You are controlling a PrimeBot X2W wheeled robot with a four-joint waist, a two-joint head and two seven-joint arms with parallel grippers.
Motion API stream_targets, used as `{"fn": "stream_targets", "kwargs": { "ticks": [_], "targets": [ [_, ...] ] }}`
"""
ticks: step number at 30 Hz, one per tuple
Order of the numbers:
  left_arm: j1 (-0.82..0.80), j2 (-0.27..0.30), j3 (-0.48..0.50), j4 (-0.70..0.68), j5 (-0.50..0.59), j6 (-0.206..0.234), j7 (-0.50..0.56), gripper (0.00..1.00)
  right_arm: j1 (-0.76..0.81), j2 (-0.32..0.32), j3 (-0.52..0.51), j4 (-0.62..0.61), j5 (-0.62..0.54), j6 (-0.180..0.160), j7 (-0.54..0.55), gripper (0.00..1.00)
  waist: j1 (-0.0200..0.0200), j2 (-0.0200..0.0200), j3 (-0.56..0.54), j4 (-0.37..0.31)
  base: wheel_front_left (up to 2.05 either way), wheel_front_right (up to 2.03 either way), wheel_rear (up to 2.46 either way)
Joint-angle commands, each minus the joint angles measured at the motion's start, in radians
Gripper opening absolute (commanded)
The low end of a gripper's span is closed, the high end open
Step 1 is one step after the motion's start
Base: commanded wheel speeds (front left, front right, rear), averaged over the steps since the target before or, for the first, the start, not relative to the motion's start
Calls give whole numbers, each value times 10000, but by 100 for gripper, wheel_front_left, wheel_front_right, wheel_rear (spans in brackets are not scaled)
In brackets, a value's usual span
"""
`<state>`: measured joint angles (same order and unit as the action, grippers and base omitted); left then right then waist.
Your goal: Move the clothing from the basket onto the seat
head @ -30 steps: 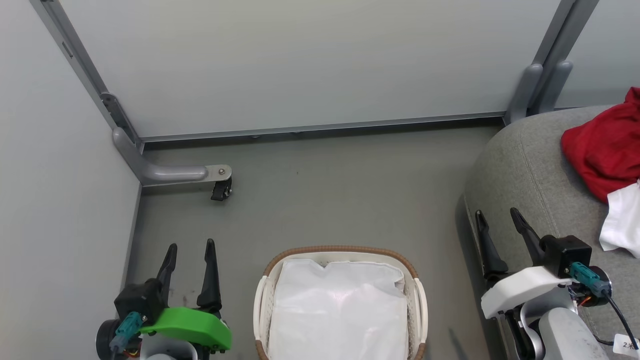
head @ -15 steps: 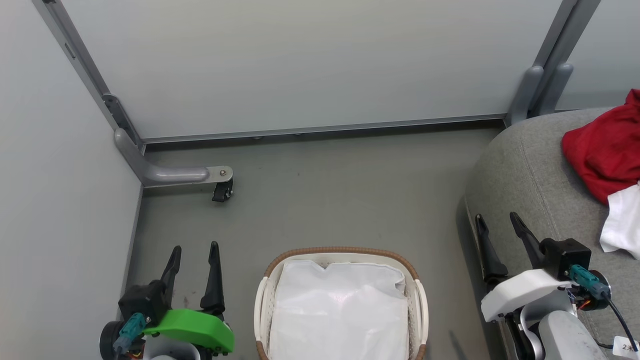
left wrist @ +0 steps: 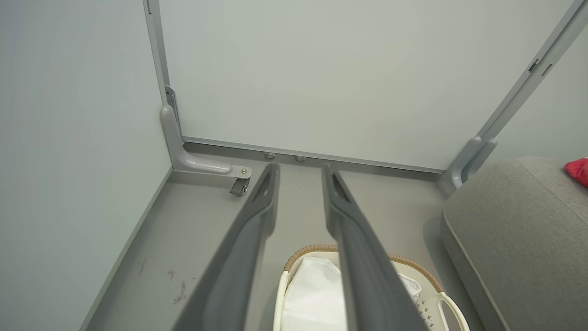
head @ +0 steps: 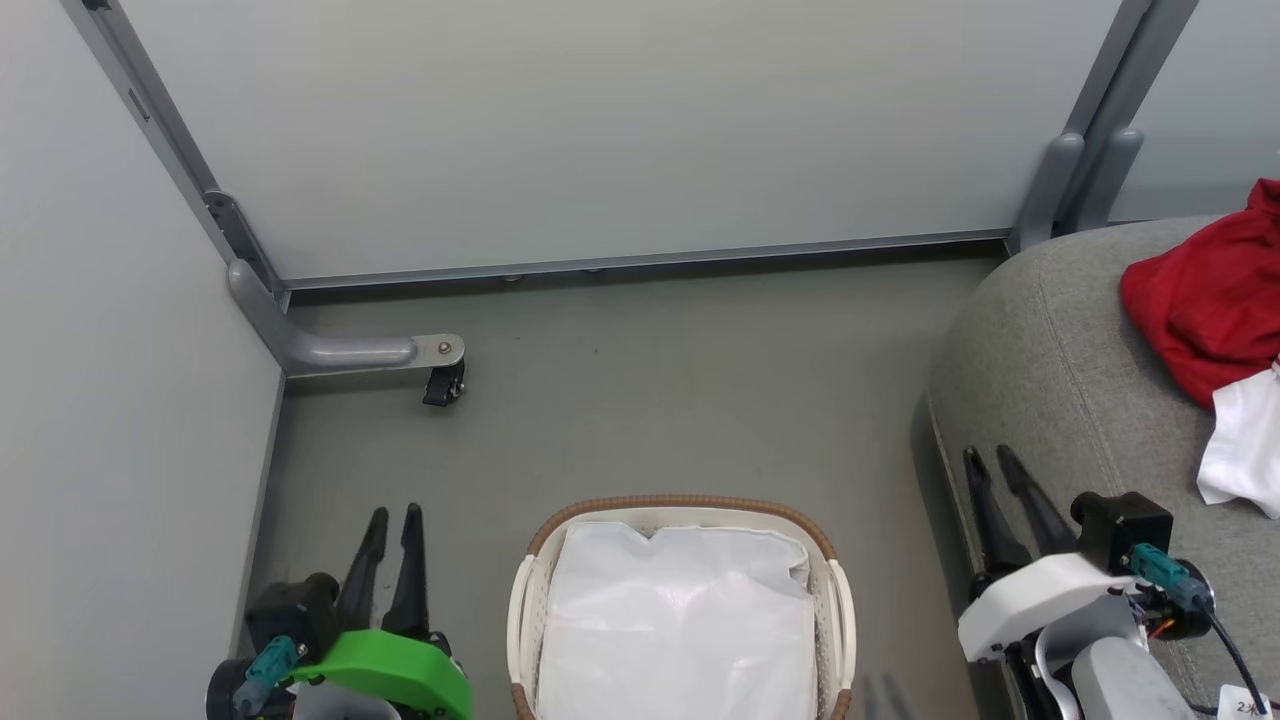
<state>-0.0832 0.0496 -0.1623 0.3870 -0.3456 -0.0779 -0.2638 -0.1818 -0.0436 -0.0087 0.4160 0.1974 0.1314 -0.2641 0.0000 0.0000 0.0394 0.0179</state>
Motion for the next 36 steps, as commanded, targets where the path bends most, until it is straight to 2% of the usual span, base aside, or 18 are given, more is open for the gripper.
{"fn": "stream_targets", "kwargs": {
  "ticks": [1, 18, 36],
  "targets": [
    [15, 0, 13, 47, -57, -3, 17, 0, 24, 15, -21, 57, 55, 0, 27, 0, 0, 0, -1, 0, 0, 0, 0],
    [-65, 3, 628, -282, -2842, -120, 849, 0, 173, -8, -257, -347, 3172, -2, 863, 0, 0, 0, -50, -25, 0, 0, 0],
    [-140, 6, 1157, -577, -5241, -224, 1562, 0, 324, -30, -444, -709, 5847, -4, 1568, 0, 0, 0, -101, -50, 0, 0, 0]
  ]
}}
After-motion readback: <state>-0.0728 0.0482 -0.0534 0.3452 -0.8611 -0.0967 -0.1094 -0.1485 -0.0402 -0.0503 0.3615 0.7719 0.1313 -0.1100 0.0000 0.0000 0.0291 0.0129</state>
